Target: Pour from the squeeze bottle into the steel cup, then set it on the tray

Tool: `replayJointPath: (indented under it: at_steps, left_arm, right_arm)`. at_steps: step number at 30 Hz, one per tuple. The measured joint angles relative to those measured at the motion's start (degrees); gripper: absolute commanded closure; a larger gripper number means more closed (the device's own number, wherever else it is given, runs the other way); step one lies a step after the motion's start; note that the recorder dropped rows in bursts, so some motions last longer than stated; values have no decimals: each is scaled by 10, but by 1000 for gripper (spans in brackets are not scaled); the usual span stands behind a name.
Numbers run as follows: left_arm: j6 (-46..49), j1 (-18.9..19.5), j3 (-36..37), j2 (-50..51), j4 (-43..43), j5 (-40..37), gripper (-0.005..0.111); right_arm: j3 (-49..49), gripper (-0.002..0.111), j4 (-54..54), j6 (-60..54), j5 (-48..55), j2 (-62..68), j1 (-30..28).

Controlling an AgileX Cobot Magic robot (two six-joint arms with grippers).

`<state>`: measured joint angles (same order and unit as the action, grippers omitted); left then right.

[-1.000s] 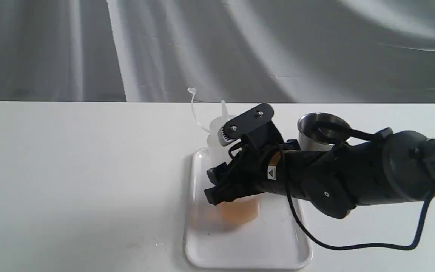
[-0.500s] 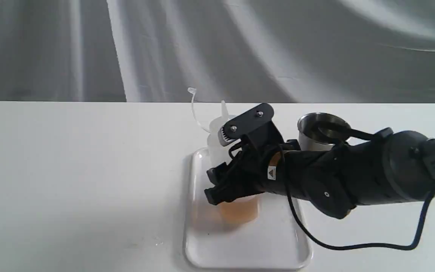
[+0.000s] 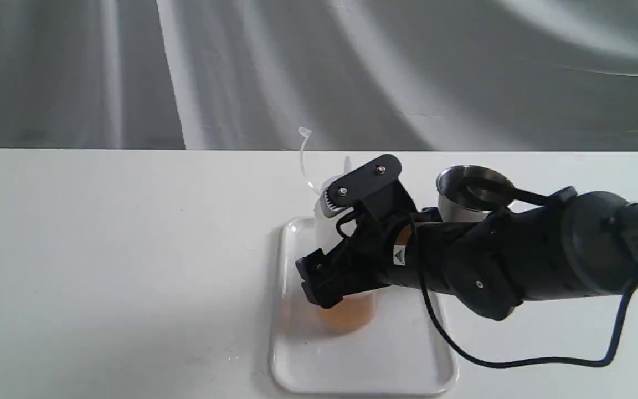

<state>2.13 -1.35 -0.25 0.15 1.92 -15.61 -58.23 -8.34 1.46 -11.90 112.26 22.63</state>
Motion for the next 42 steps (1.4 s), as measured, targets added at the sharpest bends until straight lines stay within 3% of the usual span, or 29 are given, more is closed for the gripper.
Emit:
replayJointPath:
  at_steps: [11,28,31,38,42]
  left_arm:
    - [0,0,0,0,0,0,107]
    - [0,0,0,0,0,0,107]
    - [0,0,0,0,0,0,107]
    - [0,0,0,0,0,0,107]
    - [0,0,0,0,0,0,107]
  right_arm:
    - [29,17,4,0,25,-111,0]
    - [217,21,5,0,36,-504,0]
    - [240,34,5,0,42,-549,0]
    - [276,85,3,0,57,-640,0]
    - [280,106,18,31,77,-670,0]
